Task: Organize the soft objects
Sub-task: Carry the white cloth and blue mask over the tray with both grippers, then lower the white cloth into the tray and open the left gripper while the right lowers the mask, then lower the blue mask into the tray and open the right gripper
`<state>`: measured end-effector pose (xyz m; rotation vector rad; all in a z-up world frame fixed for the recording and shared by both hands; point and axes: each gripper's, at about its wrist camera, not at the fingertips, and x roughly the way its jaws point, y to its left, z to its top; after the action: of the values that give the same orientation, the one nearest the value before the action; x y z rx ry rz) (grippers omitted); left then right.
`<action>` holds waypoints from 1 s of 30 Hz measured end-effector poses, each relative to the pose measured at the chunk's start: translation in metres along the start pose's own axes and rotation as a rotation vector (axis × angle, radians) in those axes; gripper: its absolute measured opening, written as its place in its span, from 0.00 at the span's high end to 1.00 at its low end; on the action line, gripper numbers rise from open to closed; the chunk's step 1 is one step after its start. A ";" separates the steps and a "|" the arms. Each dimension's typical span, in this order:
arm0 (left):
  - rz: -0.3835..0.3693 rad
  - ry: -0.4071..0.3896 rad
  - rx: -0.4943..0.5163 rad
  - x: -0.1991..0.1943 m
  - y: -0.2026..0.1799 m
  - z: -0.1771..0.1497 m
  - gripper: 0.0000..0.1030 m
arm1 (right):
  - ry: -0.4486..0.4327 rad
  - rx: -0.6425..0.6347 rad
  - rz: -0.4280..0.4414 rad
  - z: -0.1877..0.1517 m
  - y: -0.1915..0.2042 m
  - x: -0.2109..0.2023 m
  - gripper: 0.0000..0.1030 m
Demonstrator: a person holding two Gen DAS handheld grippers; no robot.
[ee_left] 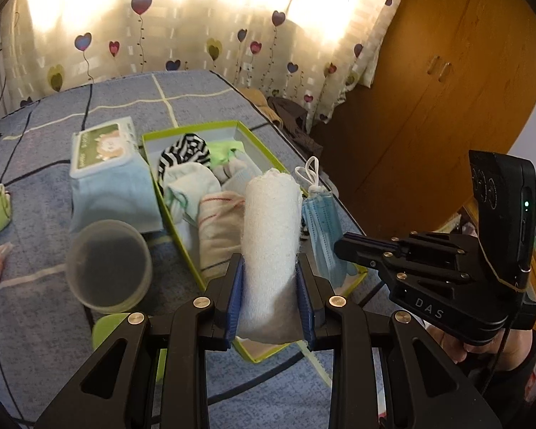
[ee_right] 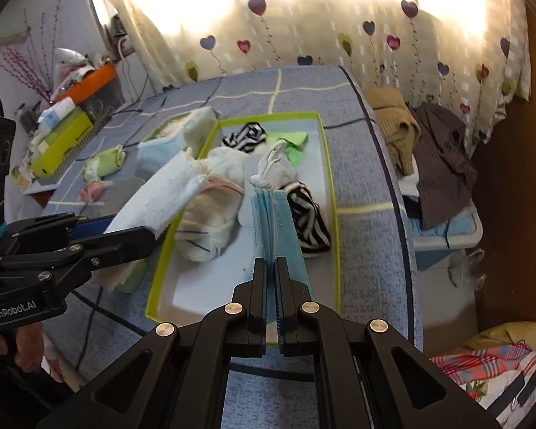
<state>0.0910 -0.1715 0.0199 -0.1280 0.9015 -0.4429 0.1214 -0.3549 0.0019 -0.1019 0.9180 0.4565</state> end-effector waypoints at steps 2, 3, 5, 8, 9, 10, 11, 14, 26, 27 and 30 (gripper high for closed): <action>-0.003 0.022 0.001 0.008 -0.002 -0.002 0.72 | 0.018 0.002 -0.008 -0.003 -0.003 0.006 0.96; -0.003 0.032 0.001 0.012 -0.002 -0.003 0.72 | 0.027 0.003 -0.010 -0.005 -0.004 0.009 0.96; -0.004 0.058 0.001 0.019 -0.003 -0.005 0.72 | 0.040 0.006 -0.009 -0.006 -0.005 0.015 0.96; 0.005 0.080 0.009 0.027 -0.005 -0.008 0.72 | 0.052 0.012 -0.009 -0.007 -0.009 0.021 0.95; 0.007 0.085 0.011 0.030 -0.005 -0.009 0.72 | 0.055 0.012 -0.004 -0.007 -0.009 0.023 0.95; 0.008 0.088 0.011 0.032 -0.005 -0.008 0.72 | 0.055 0.010 0.003 -0.007 -0.008 0.024 0.94; 0.008 0.090 0.009 0.033 -0.005 -0.008 0.72 | 0.055 0.009 0.006 -0.007 -0.008 0.024 0.93; 0.007 0.096 0.004 0.037 -0.004 -0.006 0.70 | 0.051 0.012 0.007 -0.006 -0.008 0.024 0.89; -0.031 0.045 -0.018 0.017 0.000 0.000 0.61 | 0.002 0.018 -0.026 -0.001 -0.003 0.003 0.65; -0.036 0.039 -0.027 0.015 0.001 0.001 0.61 | -0.003 0.018 -0.029 0.000 -0.002 0.001 0.65; -0.039 0.020 -0.034 0.007 0.004 0.002 0.61 | -0.018 0.014 -0.030 0.001 0.003 -0.006 0.64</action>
<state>0.0976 -0.1713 0.0155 -0.1727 0.9274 -0.4662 0.1183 -0.3535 0.0075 -0.0990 0.9006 0.4228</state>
